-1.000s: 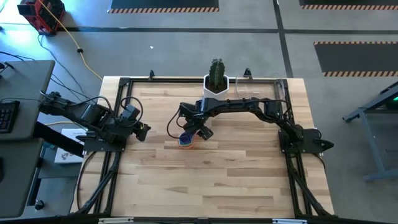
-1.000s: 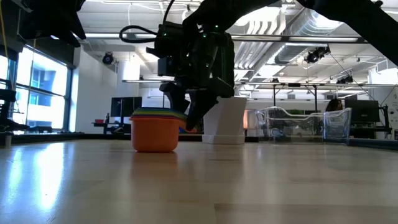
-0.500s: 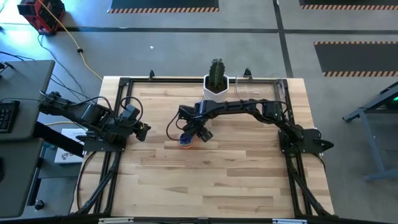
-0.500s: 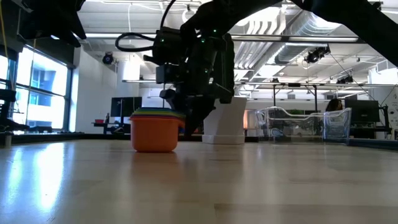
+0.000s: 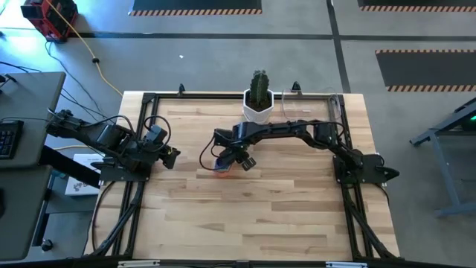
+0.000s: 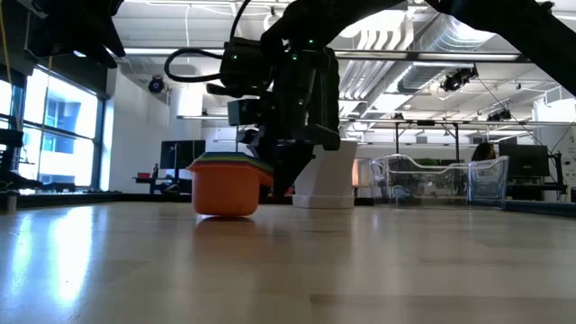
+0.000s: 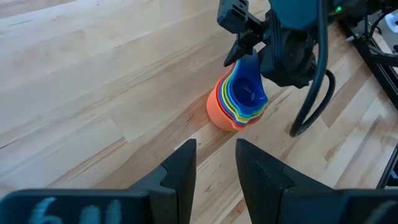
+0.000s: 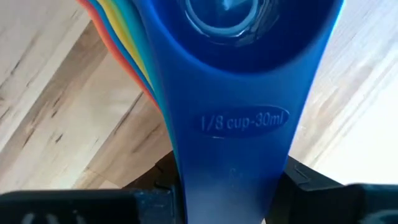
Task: Nest measuring cups in basket
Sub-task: Put the stack of measuring cups into the transparent bin
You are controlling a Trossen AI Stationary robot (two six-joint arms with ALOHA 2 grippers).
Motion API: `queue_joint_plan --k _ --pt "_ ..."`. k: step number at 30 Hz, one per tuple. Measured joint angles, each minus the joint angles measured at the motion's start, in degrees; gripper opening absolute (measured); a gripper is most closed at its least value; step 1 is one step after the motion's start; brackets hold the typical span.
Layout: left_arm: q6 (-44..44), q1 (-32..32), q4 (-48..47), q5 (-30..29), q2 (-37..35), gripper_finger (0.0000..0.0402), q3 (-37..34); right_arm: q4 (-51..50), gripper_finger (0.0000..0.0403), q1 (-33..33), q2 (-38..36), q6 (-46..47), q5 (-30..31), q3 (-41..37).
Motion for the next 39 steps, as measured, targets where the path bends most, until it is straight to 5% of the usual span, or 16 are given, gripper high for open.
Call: queue_joint_plan --k 39 --pt "2.01 0.0 0.0 -0.04 0.01 0.0104 0.0 -1.65 0.0117 3.85 -0.07 5.13 10.85 0.02"
